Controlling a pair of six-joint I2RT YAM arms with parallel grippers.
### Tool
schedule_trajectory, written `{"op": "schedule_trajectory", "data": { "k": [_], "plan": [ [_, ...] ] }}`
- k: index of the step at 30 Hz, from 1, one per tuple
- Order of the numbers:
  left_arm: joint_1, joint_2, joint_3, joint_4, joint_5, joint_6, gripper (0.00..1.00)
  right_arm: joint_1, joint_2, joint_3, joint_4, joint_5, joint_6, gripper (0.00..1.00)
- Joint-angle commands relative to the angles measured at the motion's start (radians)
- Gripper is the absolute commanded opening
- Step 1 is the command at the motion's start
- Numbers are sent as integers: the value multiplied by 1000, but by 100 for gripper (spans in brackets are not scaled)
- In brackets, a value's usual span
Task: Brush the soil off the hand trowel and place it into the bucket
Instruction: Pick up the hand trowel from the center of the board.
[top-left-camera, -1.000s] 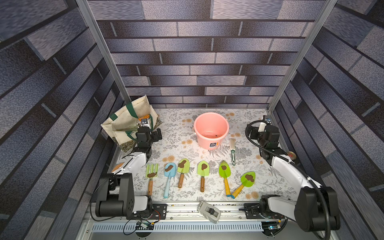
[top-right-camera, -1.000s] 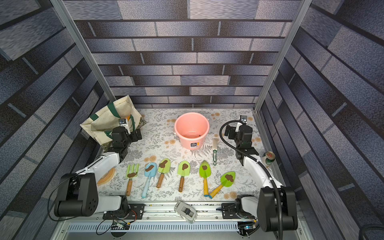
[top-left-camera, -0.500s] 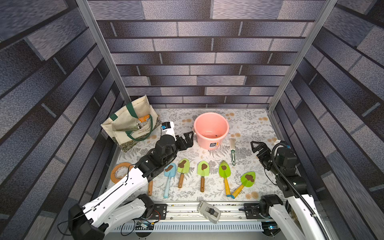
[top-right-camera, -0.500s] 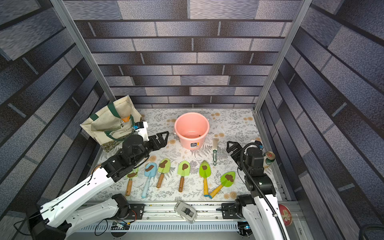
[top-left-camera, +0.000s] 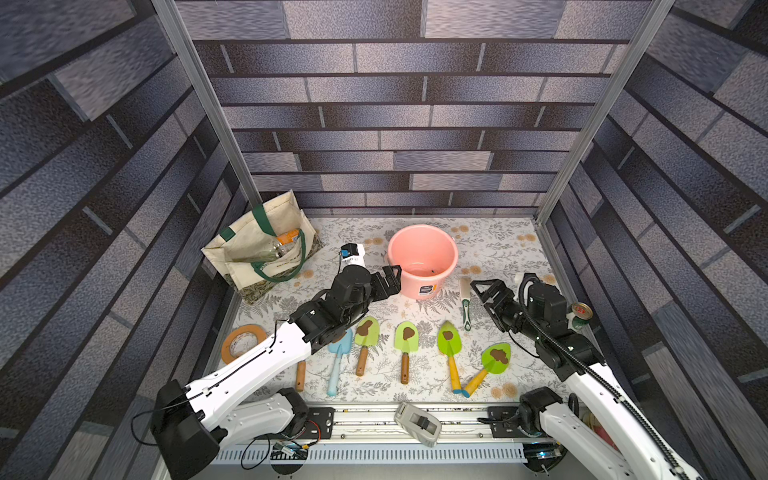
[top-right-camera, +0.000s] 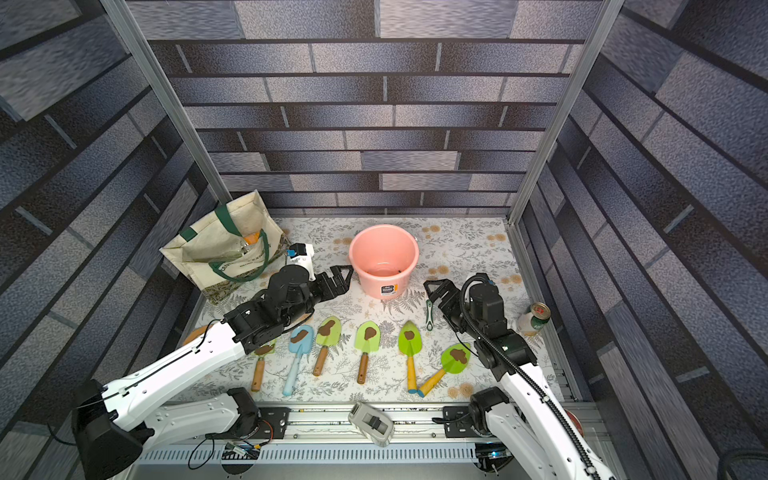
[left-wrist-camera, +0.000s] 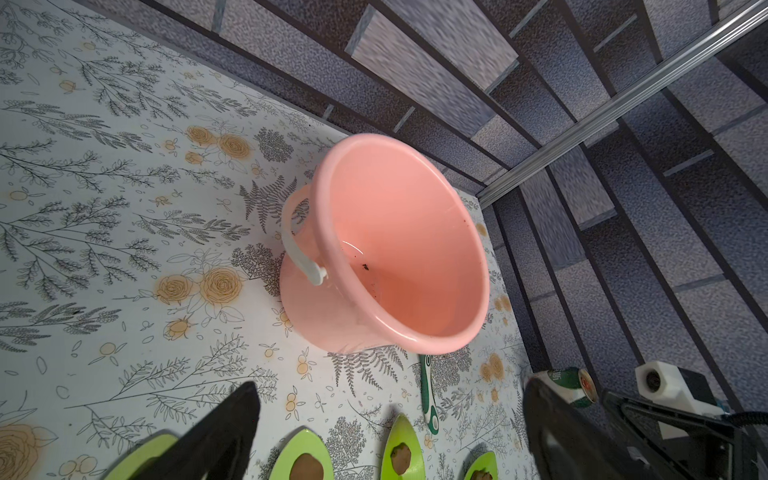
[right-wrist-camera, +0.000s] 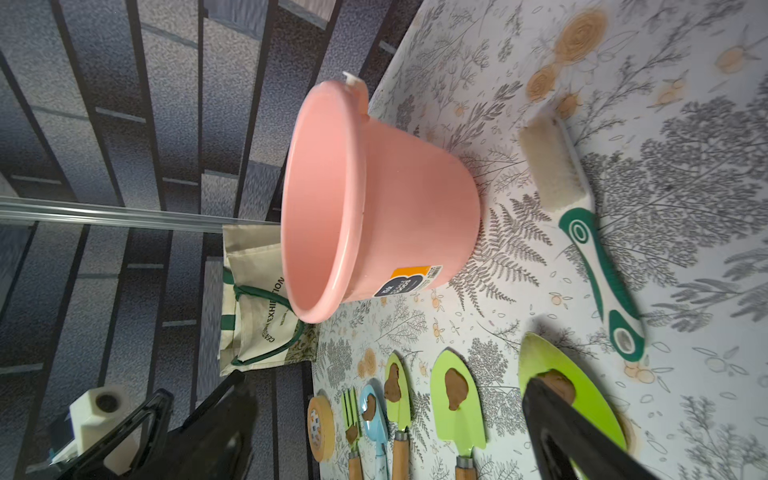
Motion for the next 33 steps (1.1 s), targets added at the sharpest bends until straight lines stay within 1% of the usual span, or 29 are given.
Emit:
{"op": "schedule_trajectory", "data": {
  "k": [1,2,3,4,5,6,8,9,11,13,14,18,21,23,26,29,30,33],
  "plan": [
    [-21,6,27,11,-21,48,100,6,10,74,29,-11,-13,100],
    [-25,17,38,8,-10,61,100,5,18,80,24,-4,-22,100],
    [-25,35,55,8,11,84,100,5,38,87,49,-25,-61,100],
    [-26,55,77,-17,34,111,100,5,74,120,29,-53,-121,100],
    [-25,71,98,-33,58,142,100,6,114,166,-27,-69,-184,100],
    [-24,96,131,-56,85,183,100,9,167,235,-156,-63,-272,99],
    [-25,135,199,-120,129,256,100,28,253,333,-344,-45,-426,89],
    [-25,150,230,-151,147,288,100,47,279,352,-398,-41,-476,87],
    [-25,165,258,-199,155,328,100,99,283,341,-427,-43,-524,86],
    [-18,160,255,-215,147,341,100,150,270,314,-441,-48,-531,87],
    [-10,148,244,-217,144,338,100,177,258,296,-456,-36,-527,89],
    [43,76,159,-171,143,302,100,307,198,201,-527,56,-499,95],
    [84,26,110,-154,143,284,100,413,183,130,-571,108,-468,100],
    [96,2,93,-159,135,284,100,478,201,102,-607,139,-449,100],
    [98,-18,76,-165,118,290,100,562,230,82,-613,170,-424,98],
    [92,-24,61,-173,105,282,100,629,271,80,-604,215,-408,94],
    [90,-24,56,-172,96,275,100,647,292,72,-596,228,-406,90],
    [84,-27,33,-168,78,252,100,670,374,29,-534,212,-391,71]
  ]
}}
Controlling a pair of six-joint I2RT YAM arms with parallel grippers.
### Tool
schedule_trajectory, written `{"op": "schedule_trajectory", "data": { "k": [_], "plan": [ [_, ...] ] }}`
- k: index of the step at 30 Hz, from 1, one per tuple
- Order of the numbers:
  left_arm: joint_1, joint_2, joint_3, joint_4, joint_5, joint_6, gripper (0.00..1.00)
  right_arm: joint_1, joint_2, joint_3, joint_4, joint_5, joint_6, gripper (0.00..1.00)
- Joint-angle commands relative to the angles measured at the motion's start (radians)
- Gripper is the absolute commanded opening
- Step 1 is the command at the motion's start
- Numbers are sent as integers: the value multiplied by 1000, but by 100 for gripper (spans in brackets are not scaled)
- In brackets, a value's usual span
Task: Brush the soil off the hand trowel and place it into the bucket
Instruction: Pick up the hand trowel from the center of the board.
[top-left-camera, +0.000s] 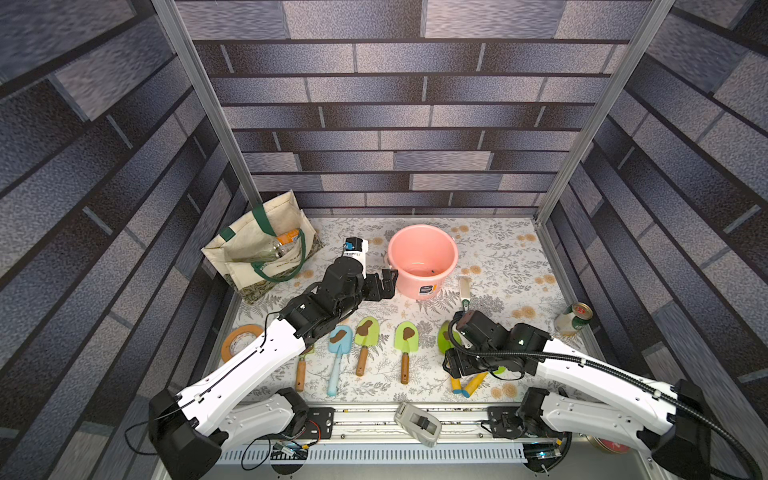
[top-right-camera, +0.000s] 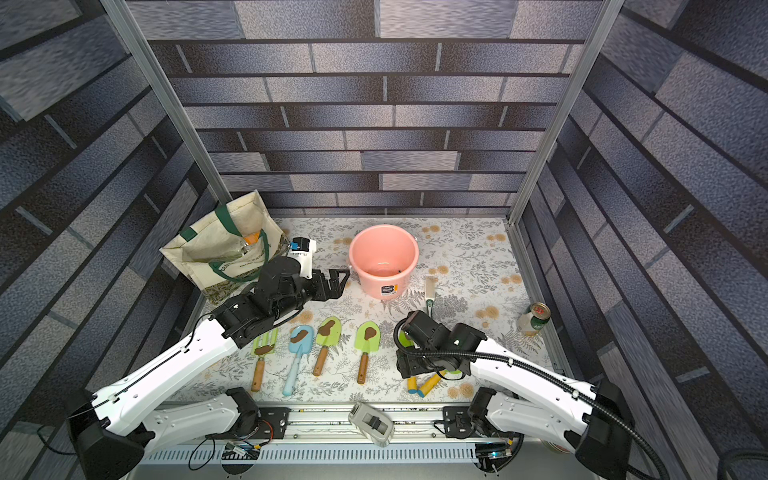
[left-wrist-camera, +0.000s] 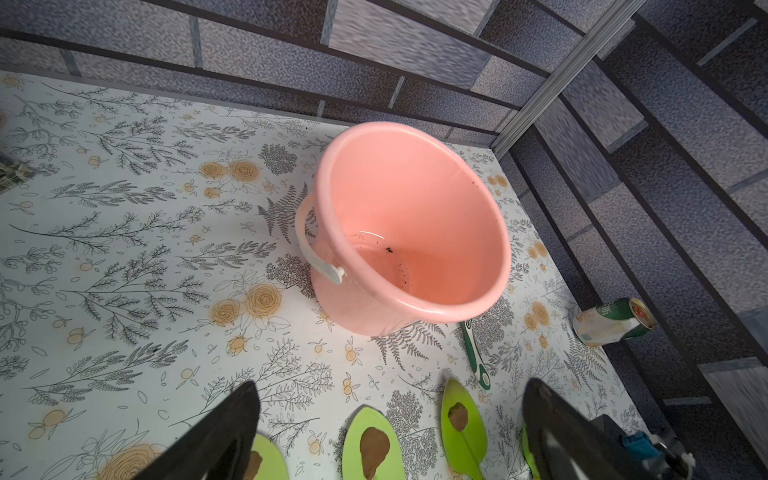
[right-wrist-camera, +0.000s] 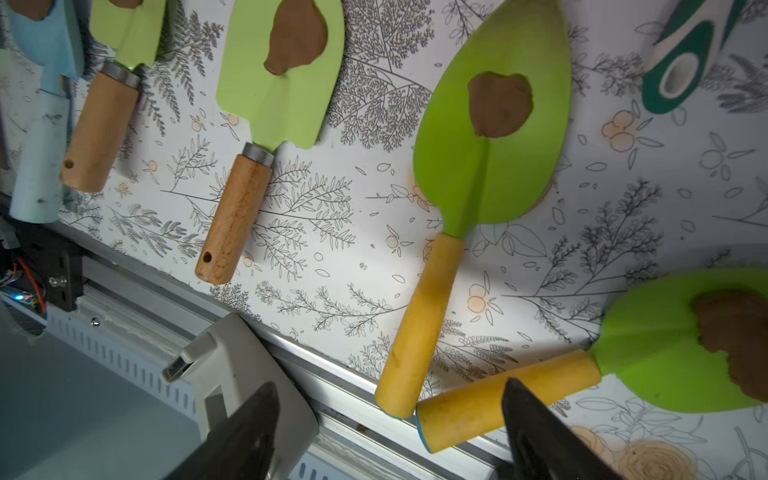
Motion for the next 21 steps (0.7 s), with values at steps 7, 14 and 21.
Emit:
{"op": "schedule_trajectory", "data": {
  "k": [7,14,21],
  "plan": [
    [-28,-29,-54,-25,-88,-51,100,100,178,-32,53,113,68,68],
    [-28,-35,-73,-21,-116,-73,100,110,188,-62,90,130,91,67],
    [-27,-40,-78,-26,-137,-85,100,110,252,-60,129,138,117,61]
  ]
}}
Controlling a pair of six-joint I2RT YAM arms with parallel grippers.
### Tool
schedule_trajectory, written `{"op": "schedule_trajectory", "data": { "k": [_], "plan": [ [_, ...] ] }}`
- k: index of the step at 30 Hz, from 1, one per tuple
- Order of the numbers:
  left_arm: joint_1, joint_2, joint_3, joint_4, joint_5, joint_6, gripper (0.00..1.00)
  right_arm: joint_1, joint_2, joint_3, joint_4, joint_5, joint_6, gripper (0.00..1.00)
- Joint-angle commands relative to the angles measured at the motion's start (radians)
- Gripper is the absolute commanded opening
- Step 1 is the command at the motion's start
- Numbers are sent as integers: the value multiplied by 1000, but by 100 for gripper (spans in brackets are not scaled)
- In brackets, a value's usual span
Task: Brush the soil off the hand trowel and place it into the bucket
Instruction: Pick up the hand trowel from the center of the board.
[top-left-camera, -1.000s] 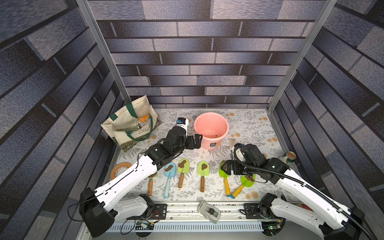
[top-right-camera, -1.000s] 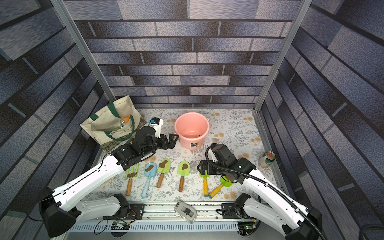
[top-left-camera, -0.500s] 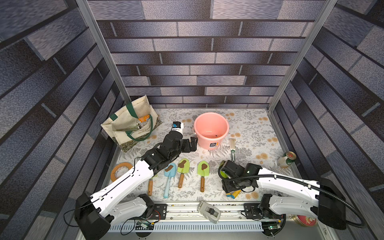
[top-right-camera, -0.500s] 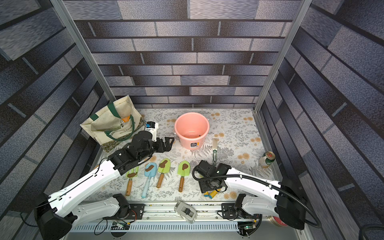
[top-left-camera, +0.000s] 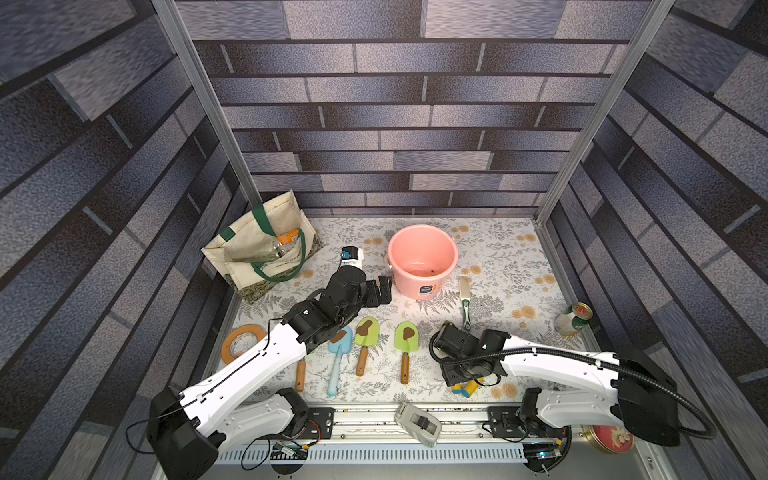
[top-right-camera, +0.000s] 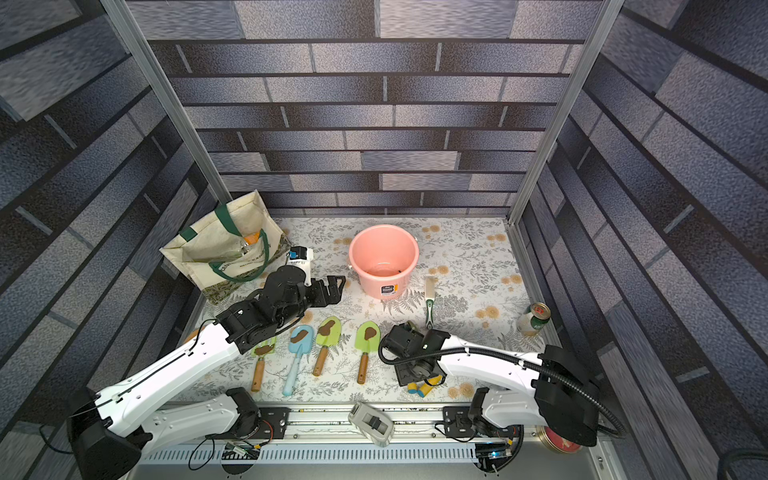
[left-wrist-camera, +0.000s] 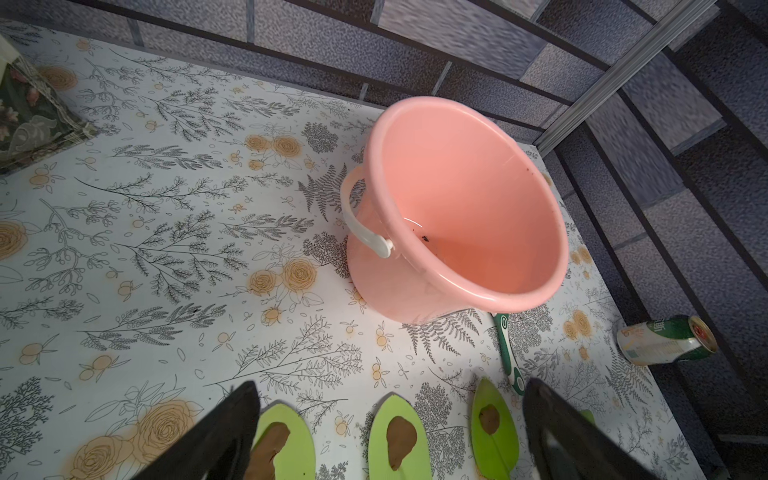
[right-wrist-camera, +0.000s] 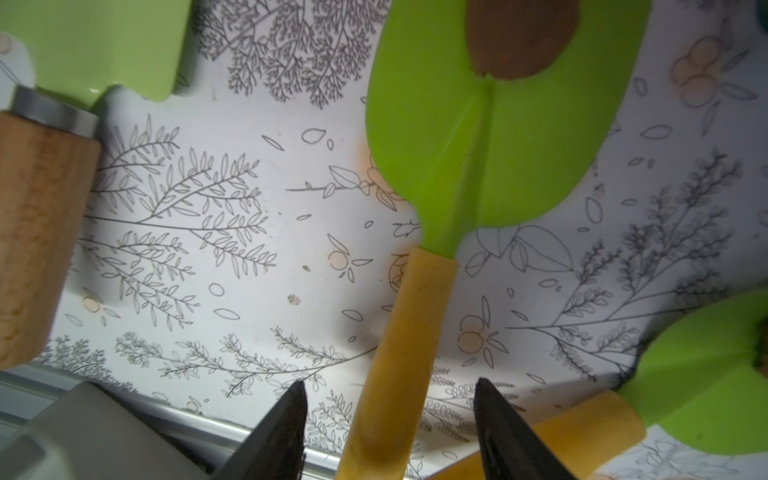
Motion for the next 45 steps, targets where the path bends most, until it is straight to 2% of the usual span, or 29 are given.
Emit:
{"op": "schedule_trajectory", "data": {
  "k": [1,17,27,29,37,45],
  "plan": [
    [-4,-26,-21,-16,-34,-24,100,11,31,-10,16,20,34,60],
    [-3,-37,-37,-4,-70,-46,100,14,51,-46,46,22,65,50],
    [2,-35,-42,-6,-80,-56,100,14,44,-29,18,36,72,35],
    [7,-34,-43,-1,-80,-59,100,14,42,-23,5,41,63,29],
    [67,-37,-1,-12,-5,-31,100,14,44,36,-87,60,8,18],
    [121,0,92,-44,98,38,100,14,-5,227,-347,120,-126,13]
  ]
}}
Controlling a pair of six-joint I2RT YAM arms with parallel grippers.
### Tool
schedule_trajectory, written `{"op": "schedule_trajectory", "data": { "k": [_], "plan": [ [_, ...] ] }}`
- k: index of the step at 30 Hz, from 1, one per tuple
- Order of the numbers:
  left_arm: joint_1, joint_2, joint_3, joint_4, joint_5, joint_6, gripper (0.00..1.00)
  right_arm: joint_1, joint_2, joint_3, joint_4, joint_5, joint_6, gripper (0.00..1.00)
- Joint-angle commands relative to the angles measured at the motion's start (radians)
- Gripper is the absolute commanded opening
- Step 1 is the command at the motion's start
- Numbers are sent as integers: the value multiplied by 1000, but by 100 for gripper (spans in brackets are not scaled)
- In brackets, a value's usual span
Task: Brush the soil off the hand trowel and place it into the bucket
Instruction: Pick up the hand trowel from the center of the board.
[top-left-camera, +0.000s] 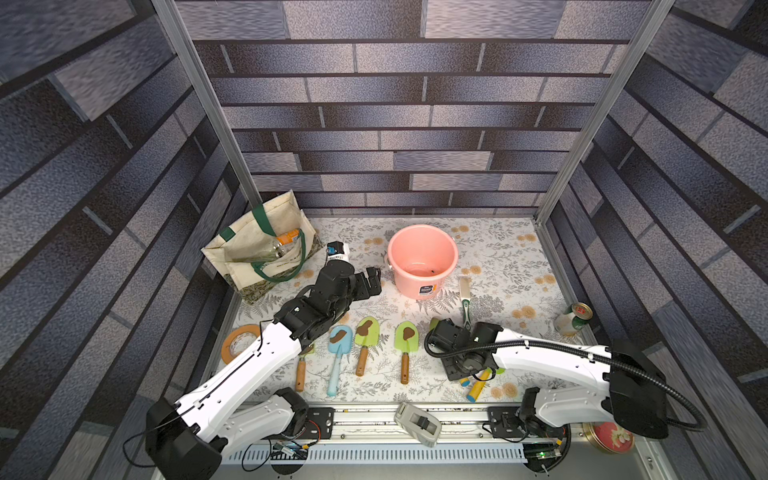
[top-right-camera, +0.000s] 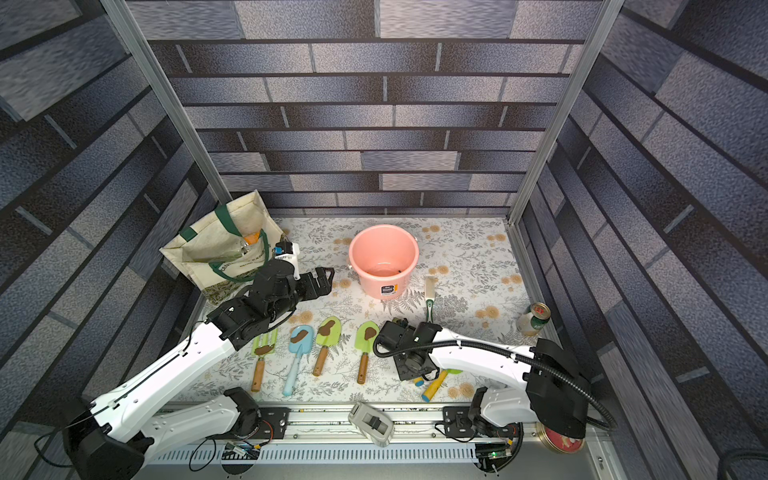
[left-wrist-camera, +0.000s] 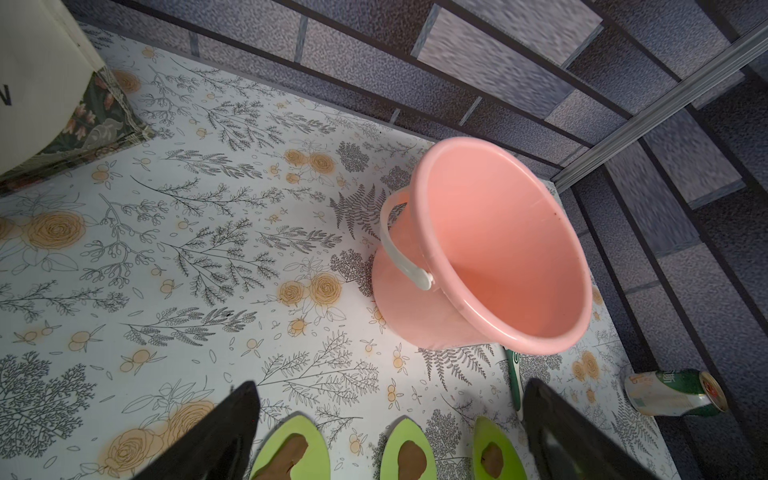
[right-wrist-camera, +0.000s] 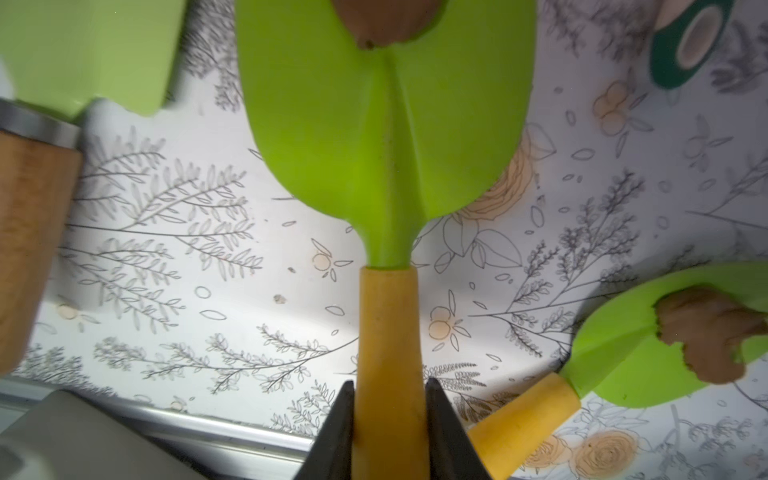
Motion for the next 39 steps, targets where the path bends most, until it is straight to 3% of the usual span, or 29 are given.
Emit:
{"op": "schedule_trajectory", "data": {
  "k": [1,11,24,31,39],
  "plan": [
    [14,22,71,-23,53,70,100,8,-53,78,-185,55,-83,13],
    [61,89,132,-22,128,102,100,8,-201,186,-370,87,-143,12],
    [53,117,169,-54,251,128,100,6,-178,258,-410,175,-171,11],
    [-40,159,214,-86,269,213,100,-27,-188,243,-449,213,-96,11],
    [-209,272,295,-91,241,295,100,-190,-236,184,-487,255,-45,11]
  ]
}}
